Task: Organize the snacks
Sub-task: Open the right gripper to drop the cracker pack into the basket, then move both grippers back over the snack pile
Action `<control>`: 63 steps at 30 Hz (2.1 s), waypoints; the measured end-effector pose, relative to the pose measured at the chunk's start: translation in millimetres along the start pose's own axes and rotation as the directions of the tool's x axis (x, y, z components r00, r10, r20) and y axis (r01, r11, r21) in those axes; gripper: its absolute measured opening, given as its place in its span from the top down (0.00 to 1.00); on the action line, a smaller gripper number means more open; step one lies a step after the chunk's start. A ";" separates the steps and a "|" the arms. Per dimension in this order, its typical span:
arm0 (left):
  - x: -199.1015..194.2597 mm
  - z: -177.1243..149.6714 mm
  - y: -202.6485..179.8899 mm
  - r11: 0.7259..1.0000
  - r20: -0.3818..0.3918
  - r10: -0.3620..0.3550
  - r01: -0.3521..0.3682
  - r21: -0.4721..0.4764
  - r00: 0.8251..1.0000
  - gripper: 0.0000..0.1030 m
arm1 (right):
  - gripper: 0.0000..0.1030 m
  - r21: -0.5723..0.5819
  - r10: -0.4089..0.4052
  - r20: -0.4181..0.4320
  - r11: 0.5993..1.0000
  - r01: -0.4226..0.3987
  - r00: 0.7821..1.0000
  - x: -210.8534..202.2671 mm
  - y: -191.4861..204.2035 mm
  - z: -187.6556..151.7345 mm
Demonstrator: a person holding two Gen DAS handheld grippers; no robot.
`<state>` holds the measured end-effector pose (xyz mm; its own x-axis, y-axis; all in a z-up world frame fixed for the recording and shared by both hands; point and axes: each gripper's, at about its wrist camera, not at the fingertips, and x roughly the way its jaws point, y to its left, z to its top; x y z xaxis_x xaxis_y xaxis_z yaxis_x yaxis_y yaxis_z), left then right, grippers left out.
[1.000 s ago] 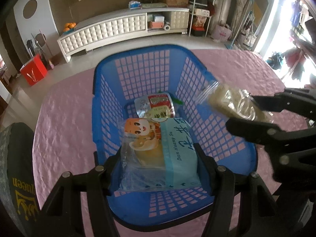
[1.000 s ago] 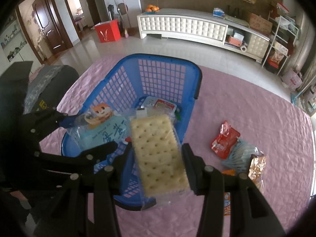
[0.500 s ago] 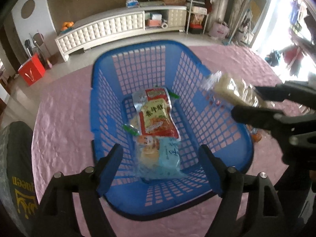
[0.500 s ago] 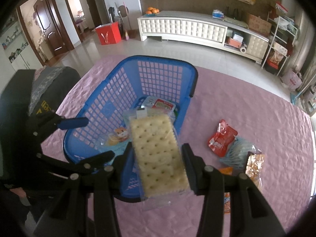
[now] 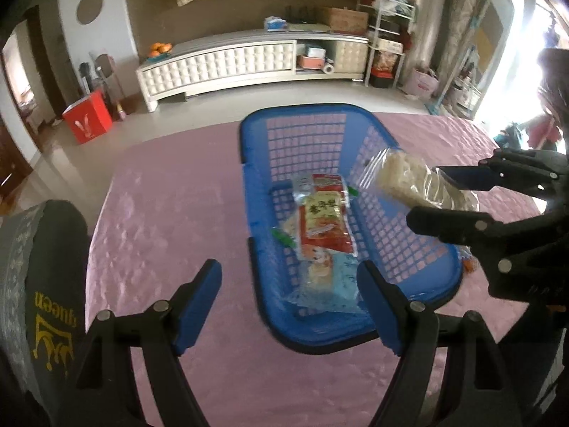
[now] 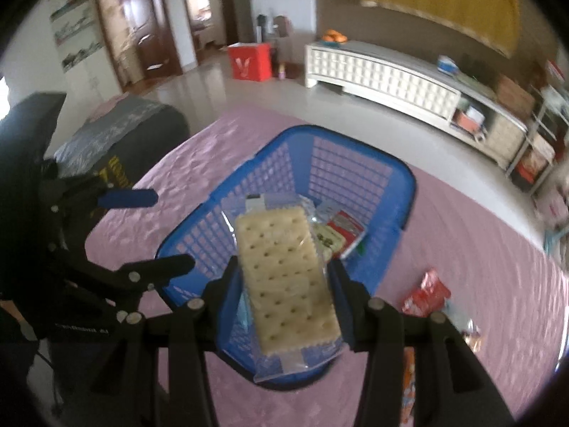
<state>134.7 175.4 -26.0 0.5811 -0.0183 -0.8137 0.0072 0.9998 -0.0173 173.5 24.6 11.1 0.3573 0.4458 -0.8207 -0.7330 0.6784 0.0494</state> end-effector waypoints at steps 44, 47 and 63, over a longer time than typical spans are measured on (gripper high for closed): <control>-37.8 1.4 -97.3 0.993 0.050 -0.050 0.045 0.108 0.997 0.26 | 0.22 0.024 -0.031 0.020 0.999 0.030 0.999 -65.8 -52.4 -49.9; -35.9 4.7 -119.2 0.990 0.053 -0.077 0.070 0.124 0.996 0.26 | 0.22 0.053 -0.047 0.027 0.998 0.046 0.999 -77.0 -64.8 -62.7; 24.7 4.6 -230.7 0.972 -0.039 -0.170 0.174 0.159 0.985 0.26 | 0.22 0.257 -0.132 -0.039 0.957 0.137 0.991 -96.3 -156.7 -143.9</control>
<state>151.1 -55.6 -39.4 0.5389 -0.1879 -0.8211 0.2372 0.9692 -0.0662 170.8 -208.7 0.5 0.4278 0.3297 -0.8416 -0.5033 0.8603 0.0812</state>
